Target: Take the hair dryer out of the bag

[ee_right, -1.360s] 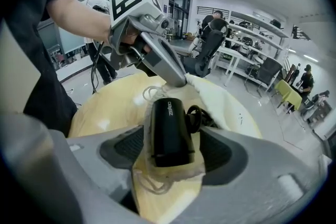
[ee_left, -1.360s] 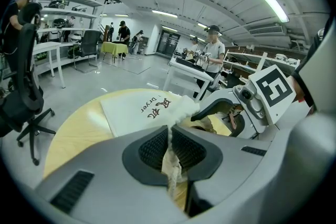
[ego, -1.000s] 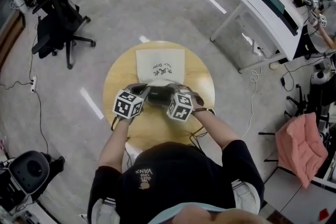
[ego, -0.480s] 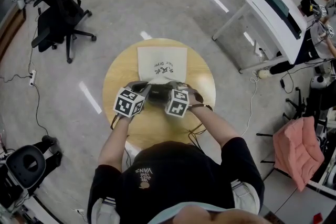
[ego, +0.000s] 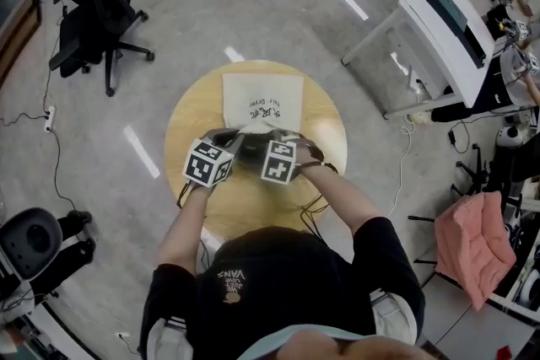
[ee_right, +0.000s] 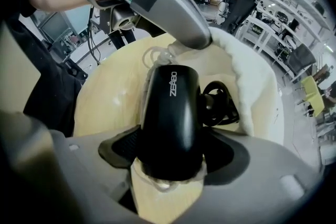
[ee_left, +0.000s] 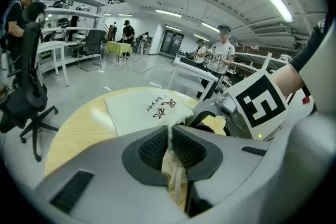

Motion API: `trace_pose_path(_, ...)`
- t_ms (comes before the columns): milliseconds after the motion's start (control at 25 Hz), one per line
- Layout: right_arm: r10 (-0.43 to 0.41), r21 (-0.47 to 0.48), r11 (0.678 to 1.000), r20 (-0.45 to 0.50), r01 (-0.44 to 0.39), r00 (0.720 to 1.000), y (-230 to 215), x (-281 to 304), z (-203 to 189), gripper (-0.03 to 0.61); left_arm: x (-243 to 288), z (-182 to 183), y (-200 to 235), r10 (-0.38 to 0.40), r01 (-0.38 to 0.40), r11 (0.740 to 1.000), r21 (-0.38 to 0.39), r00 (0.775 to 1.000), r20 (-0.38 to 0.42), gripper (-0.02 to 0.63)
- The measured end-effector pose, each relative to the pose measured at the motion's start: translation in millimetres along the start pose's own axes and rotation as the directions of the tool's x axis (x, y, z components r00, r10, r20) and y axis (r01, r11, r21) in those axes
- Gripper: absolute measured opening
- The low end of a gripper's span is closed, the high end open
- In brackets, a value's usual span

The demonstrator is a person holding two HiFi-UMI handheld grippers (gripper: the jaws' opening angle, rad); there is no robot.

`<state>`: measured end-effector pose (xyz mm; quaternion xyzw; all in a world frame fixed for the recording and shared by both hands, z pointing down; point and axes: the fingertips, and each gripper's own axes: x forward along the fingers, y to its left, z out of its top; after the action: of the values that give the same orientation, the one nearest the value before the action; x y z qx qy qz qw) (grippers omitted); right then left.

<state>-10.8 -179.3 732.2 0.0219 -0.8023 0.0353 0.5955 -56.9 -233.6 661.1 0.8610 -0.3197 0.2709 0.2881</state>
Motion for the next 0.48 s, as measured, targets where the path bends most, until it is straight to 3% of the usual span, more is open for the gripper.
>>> trace_pose_path(480, 0.037, 0.003, 0.999, -0.075, -0.037, 0.997, -1, 15, -3, 0.36, 3, -1, 2, -0.005, 0.005, 1.0, -0.009, 1.0, 0.003, 0.038)
